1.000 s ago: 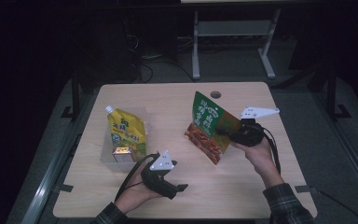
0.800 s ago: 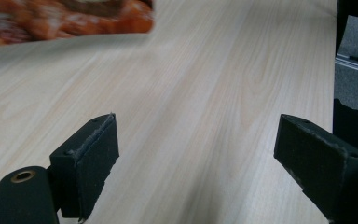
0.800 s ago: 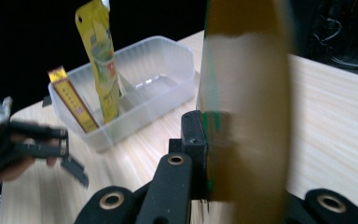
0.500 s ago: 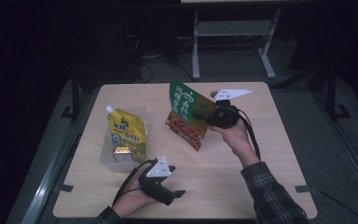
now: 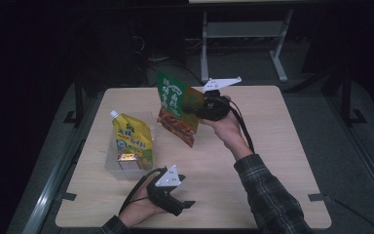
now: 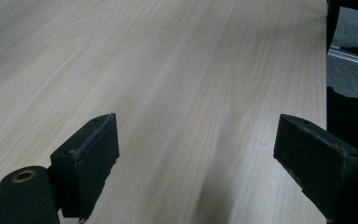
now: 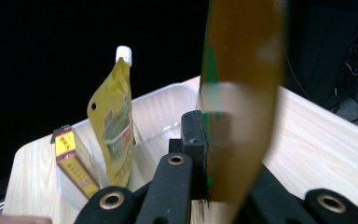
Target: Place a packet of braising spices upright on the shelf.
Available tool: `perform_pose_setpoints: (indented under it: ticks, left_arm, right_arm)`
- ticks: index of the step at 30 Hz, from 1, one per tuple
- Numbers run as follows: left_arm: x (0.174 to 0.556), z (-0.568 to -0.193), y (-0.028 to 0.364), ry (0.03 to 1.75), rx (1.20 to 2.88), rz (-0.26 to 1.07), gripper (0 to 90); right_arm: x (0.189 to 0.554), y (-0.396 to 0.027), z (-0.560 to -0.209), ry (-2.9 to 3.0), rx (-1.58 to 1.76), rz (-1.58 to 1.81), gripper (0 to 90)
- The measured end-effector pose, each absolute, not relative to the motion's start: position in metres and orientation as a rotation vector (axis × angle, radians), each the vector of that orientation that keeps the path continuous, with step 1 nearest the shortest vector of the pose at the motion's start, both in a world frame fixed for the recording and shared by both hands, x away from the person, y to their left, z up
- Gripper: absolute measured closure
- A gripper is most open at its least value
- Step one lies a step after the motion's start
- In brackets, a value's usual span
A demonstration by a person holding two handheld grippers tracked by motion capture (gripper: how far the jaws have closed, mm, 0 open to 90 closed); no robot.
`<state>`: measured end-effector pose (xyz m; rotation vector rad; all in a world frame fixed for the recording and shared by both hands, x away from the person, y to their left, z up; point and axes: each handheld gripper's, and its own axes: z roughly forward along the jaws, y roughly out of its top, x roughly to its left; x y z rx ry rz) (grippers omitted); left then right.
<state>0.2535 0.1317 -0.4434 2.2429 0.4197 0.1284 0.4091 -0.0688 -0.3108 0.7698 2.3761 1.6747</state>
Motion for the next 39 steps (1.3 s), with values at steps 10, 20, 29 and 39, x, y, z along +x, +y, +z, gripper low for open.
perform_pose_setpoints:
  ticks: [10, 20, 29, 39]
  left_arm:
    - [0.255, -0.445, 0.131, 0.407, 2.250, 0.116, 13.4]
    - [0.256, -0.446, 0.131, 0.389, 2.264, 0.111, 13.3]
    - [0.258, -0.444, 0.133, 0.395, 2.259, 0.114, 13.3]
    - [0.256, -0.446, 0.130, 0.381, 2.270, 0.107, 13.3]
  right_arm:
    - [0.422, -0.038, -0.302, 2.384, 0.742, 1.692, 89.9]
    - [0.435, -0.006, -0.300, 2.383, 0.740, 1.712, 89.9]
    - [0.444, 0.028, -0.305, 2.393, 0.742, 1.714, 89.9]
    - [0.448, 0.055, -0.308, 2.409, 0.727, 1.695, 89.9]
